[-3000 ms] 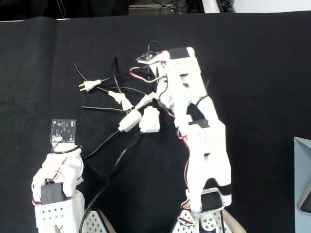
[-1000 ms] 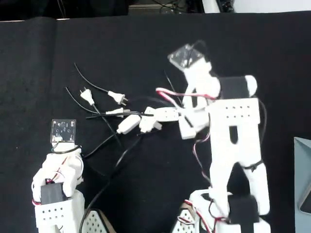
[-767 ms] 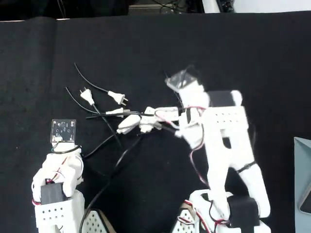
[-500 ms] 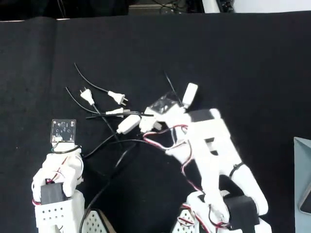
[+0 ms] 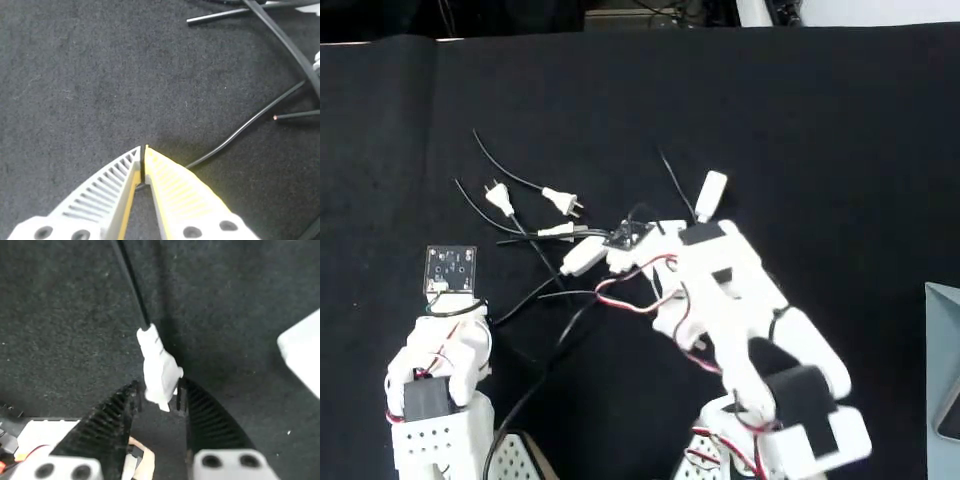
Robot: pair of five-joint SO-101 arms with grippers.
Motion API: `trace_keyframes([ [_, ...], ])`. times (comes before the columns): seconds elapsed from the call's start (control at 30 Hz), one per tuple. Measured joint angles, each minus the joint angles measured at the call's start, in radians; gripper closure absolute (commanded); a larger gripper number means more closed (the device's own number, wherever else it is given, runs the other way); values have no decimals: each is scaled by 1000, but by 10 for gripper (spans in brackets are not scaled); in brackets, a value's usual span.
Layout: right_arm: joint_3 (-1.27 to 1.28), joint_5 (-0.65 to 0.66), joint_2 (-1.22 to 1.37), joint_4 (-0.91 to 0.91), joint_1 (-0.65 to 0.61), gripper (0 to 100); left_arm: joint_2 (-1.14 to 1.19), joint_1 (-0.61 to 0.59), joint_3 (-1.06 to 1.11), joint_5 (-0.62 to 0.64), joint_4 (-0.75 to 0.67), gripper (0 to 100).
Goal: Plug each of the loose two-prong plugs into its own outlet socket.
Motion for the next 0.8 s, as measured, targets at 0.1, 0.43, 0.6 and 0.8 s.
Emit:
trace_keyframes([
  [0.1,-32,0,61,0,0,885,0,0,0,0,0,970],
  [0.43,-98,0,152,-2,0,989,0,0,0,0,0,970],
  [0.6,-118,0,167,-2,0,988,0,0,0,0,0,970],
  [0.8,-118,0,49,57,0,988,0,0,0,2,0,971],
])
